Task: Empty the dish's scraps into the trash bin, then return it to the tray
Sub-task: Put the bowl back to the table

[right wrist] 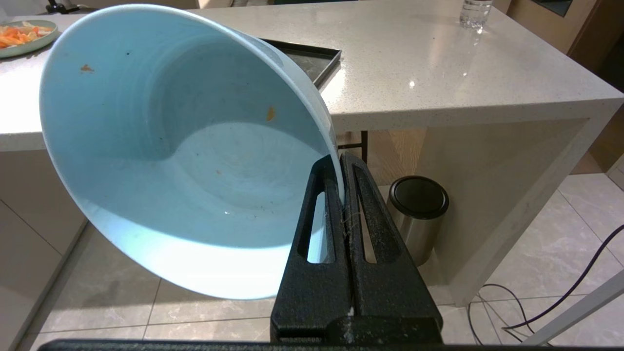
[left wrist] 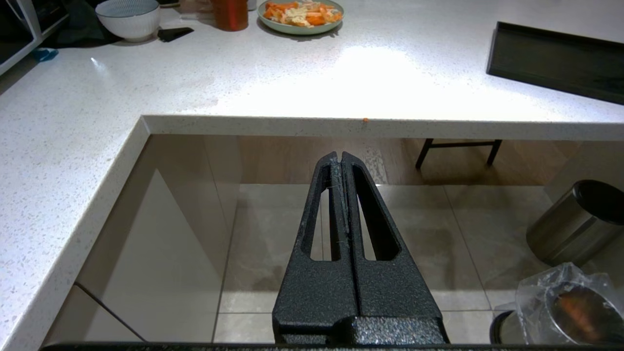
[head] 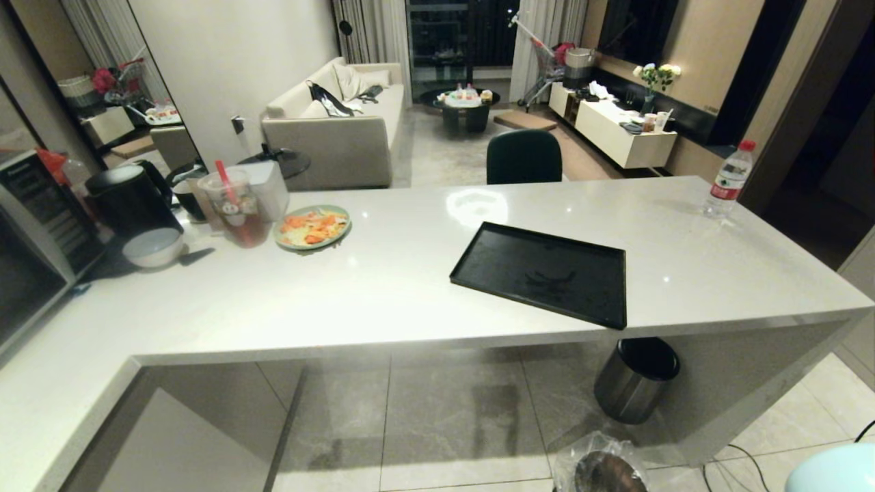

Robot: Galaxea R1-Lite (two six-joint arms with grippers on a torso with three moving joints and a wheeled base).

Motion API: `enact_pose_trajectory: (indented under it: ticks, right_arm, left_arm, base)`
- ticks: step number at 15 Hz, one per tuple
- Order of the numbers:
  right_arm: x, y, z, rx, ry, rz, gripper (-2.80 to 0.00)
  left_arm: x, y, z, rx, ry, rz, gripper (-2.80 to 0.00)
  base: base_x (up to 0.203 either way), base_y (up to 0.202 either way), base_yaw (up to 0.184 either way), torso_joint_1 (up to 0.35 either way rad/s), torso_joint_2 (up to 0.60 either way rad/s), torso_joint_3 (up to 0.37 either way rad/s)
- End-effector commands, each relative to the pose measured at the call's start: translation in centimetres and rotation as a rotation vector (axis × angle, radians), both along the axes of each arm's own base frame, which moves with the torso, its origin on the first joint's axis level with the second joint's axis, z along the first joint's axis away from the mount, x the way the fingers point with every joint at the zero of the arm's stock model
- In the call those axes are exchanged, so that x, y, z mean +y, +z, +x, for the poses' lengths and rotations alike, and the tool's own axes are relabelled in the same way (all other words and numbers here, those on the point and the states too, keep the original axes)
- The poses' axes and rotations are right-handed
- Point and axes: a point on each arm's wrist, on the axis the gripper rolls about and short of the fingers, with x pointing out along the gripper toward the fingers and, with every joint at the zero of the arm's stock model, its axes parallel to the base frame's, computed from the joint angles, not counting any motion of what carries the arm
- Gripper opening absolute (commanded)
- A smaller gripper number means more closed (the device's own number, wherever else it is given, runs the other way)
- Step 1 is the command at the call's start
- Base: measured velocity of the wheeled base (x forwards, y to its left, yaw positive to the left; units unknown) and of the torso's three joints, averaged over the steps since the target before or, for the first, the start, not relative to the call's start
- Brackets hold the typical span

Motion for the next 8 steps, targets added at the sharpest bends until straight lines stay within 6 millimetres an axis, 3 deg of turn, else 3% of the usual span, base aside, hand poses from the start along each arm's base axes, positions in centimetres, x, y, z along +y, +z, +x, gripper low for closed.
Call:
enact_pose_trajectory:
  ticks: [1,8]
  right_arm:
    - [0.0,0.01,0.01,0.0,0.0,0.0,-2.8]
    - [0.0,0.01,0.01,0.0,0.0,0.0,-2.8]
  left_arm:
    - [0.0,0.01,0.01,0.001,0.0,-0.001,-2.8]
    - [0.0,0.01,0.01,0.001,0.001,0.0,-2.8]
  base:
    - [0.0,0.0,0.0,0.0,0.0,0.0]
    - [0.0,0.0,0.0,0.0,0.0,0.0]
